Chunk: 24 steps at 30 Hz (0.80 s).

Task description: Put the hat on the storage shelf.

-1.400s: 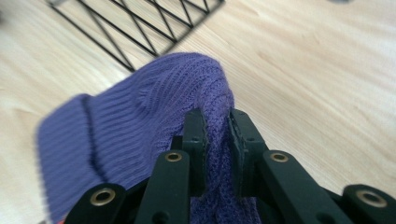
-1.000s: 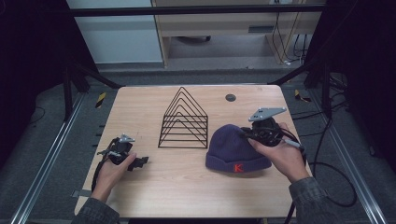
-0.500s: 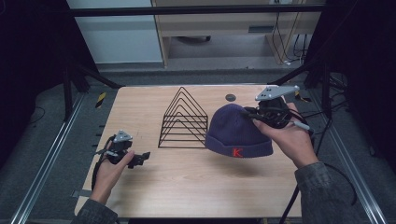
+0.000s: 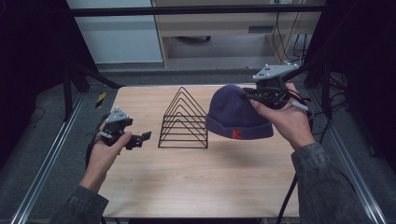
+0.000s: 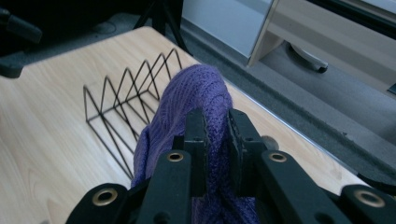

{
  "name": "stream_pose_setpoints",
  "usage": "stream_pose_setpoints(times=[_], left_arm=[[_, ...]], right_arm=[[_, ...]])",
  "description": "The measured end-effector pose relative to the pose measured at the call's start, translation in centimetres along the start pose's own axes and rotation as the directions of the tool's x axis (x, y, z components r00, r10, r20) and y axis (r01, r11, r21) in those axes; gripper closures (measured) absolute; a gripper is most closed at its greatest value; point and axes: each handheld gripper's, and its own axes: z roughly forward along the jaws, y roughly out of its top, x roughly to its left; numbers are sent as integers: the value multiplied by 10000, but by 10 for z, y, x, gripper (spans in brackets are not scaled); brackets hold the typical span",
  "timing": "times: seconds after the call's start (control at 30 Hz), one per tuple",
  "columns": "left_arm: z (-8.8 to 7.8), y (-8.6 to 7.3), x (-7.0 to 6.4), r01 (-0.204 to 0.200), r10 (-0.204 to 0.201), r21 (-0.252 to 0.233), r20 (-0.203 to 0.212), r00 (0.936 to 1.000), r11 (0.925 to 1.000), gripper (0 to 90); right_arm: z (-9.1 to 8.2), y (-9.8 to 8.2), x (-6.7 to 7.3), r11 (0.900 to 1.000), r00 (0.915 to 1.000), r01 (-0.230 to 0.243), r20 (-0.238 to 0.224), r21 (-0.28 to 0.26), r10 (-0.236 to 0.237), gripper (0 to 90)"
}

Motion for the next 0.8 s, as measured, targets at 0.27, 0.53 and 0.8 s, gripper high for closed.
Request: stream_pose_setpoints(times=[0.27,0.53,0.8], left_arm=[[1,41,-7,-38,55,-228,775,9970,9997,75],[10,60,-8,-362,395,-265,1374,9897,9990,71],[15,65,-14,-553,581,-242,1380,9887,9982,82]], right_arm=[[7,29,-4,9980,9997,-228,50,-591,232,795],[13,52,1,9969,9999,-124,52,-783,128,797],[16,67,9,9946,10000,-67,-69,-1038,60,797]])
